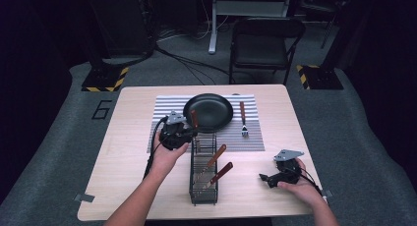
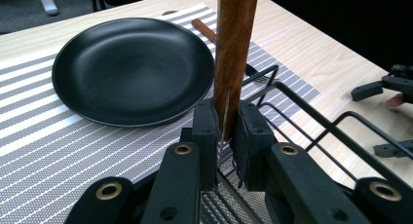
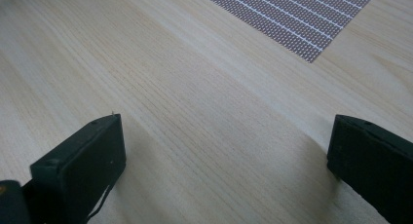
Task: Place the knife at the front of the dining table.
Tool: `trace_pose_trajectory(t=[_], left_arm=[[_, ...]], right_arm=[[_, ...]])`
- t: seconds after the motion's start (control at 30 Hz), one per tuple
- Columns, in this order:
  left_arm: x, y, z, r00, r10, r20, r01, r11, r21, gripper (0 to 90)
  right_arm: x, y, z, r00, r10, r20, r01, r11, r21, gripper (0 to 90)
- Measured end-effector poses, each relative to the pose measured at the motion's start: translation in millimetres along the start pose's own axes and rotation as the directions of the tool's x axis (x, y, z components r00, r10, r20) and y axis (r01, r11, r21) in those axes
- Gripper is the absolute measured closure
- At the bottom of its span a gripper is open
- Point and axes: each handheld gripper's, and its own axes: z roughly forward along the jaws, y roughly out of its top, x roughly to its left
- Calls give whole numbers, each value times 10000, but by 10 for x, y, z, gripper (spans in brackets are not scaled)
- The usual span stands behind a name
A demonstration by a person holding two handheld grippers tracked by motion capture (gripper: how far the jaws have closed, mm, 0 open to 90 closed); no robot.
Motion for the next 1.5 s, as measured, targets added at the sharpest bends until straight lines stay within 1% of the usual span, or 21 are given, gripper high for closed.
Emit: trace_pose_trajectory(t=[0.2, 0.33, 0.6, 0.7, 0.8, 1.07, 1.27, 1.43, 1.5], left_arm=[[-24, 61, -68, 9999, 96, 90, -95, 9999, -121, 805], [-34, 117, -131, 9998, 57, 208, -52, 9998, -217, 804], [-64, 239, -247, 9995, 162, 274, -152, 9993, -344, 805], [-77, 295, -296, 9993, 273, 272, -263, 9990, -370, 805], [-94, 363, -362, 9988, 382, 295, -368, 9983, -445, 805], [-103, 508, -541, 9981, 520, 329, -494, 9960, -745, 805], [-98, 590, -694, 9977, 646, 211, -623, 9934, -959, 805], [-85, 627, -772, 9971, 753, 68, -743, 9925, -974, 805], [-63, 633, -792, 9974, 717, 35, -710, 9925, -991, 804]], right_arm=[[1, 0, 0, 10000, 4, 5, -4, 10000, -6, 0], [1, 0, 1, 10000, 6, 3, -6, 10000, -9, 0], [1, 0, 0, 10000, 7, 3, -7, 10000, -6, 0], [1, 0, 0, 10000, 9, 1, -9, 10000, 0, 0], [0, 0, 0, 10000, 5, 0, -5, 10000, -1, 0], [0, 0, 0, 10000, 1, 4, -1, 10000, -6, 0], [1, 0, 0, 10000, 3, 2, -3, 10000, -5, 0], [0, 0, 0, 10000, 0, 1, 0, 10000, 1, 0], [0, 0, 0, 10000, 2, 3, -2, 10000, -3, 0]])
